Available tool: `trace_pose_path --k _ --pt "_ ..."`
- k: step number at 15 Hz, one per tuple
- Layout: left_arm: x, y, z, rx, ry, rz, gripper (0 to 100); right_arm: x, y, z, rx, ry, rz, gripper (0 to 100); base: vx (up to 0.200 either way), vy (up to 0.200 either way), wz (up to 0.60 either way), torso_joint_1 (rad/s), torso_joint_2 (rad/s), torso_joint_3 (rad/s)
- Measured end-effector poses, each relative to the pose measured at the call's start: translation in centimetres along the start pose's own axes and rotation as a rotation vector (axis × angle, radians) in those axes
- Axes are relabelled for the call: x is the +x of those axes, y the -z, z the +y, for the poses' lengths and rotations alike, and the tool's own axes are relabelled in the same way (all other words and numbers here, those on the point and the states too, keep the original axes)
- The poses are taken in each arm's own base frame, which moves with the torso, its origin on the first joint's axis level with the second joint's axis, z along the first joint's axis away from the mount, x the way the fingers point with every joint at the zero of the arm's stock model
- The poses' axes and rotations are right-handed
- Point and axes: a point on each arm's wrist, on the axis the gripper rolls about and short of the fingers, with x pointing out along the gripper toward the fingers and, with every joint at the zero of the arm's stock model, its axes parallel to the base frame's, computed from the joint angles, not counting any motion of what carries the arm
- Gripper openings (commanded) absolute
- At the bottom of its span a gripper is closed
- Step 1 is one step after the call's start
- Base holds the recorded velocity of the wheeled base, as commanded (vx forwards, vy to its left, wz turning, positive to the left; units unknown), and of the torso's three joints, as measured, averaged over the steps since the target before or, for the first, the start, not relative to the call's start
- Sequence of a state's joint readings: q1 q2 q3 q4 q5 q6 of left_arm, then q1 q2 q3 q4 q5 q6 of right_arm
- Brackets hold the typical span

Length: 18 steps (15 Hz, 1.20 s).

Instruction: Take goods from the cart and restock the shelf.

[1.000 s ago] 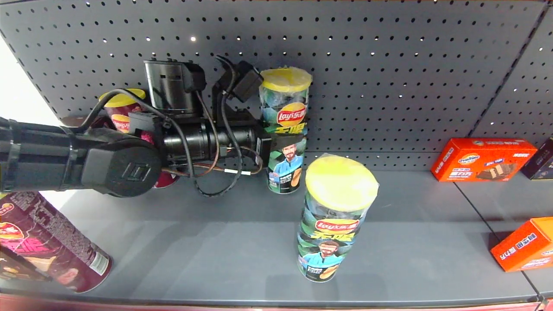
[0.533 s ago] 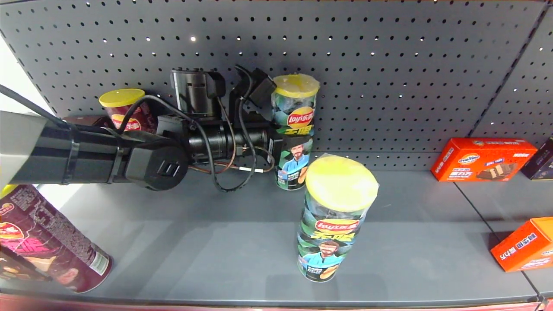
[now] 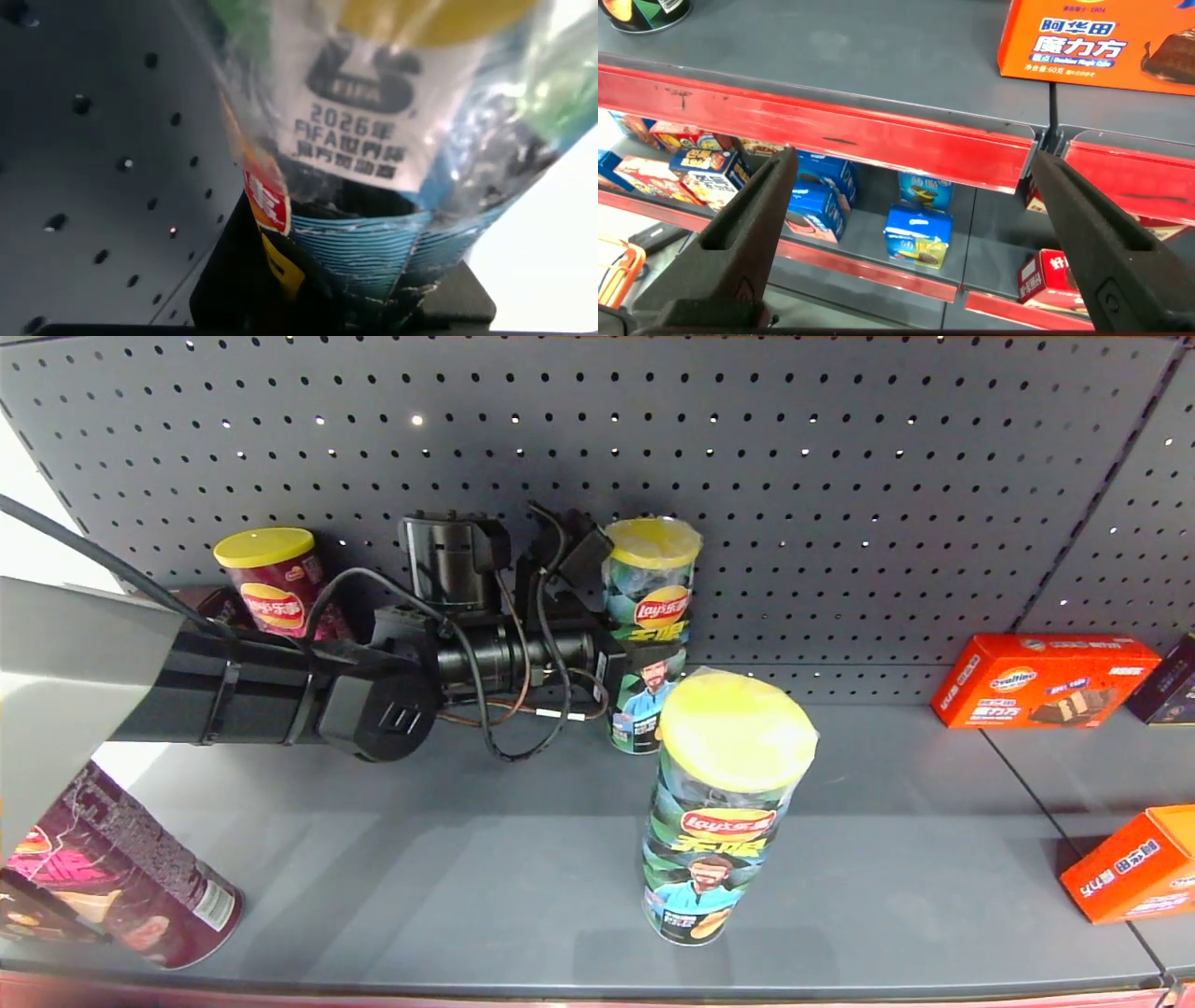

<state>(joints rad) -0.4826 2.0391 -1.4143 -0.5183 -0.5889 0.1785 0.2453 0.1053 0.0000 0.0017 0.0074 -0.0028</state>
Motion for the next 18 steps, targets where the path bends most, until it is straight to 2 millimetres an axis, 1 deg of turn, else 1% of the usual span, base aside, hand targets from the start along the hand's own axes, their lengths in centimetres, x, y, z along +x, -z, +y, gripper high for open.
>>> trace_pose_path --k 7,8,14,18 --pt "0.6 1.3 -0.4 -0.003 0.013 0.007 0 0.0 0.0 0.0 0.0 0.0 0.0 100 0.0 0.0 0.0 0.0 0.0 0.0" --pt "0.6 1.4 -0.5 -0.004 0.014 0.01 100 0.0 0.0 0.0 0.0 0.0 0.0 100 0.0 0.0 0.0 0.0 0.0 0.0" --pt "0.5 2.0 -0.8 0.007 0.011 -0.008 100 0.0 0.0 0.0 0.0 0.0 0.0 100 0.0 0.0 0.0 0.0 0.0 0.0" --pt "-0.3 1.3 -1.1 0.009 0.004 -0.014 100 0.0 0.0 0.0 0.0 0.001 0.0 100 0.0 0.0 0.0 0.0 0.0 0.0"
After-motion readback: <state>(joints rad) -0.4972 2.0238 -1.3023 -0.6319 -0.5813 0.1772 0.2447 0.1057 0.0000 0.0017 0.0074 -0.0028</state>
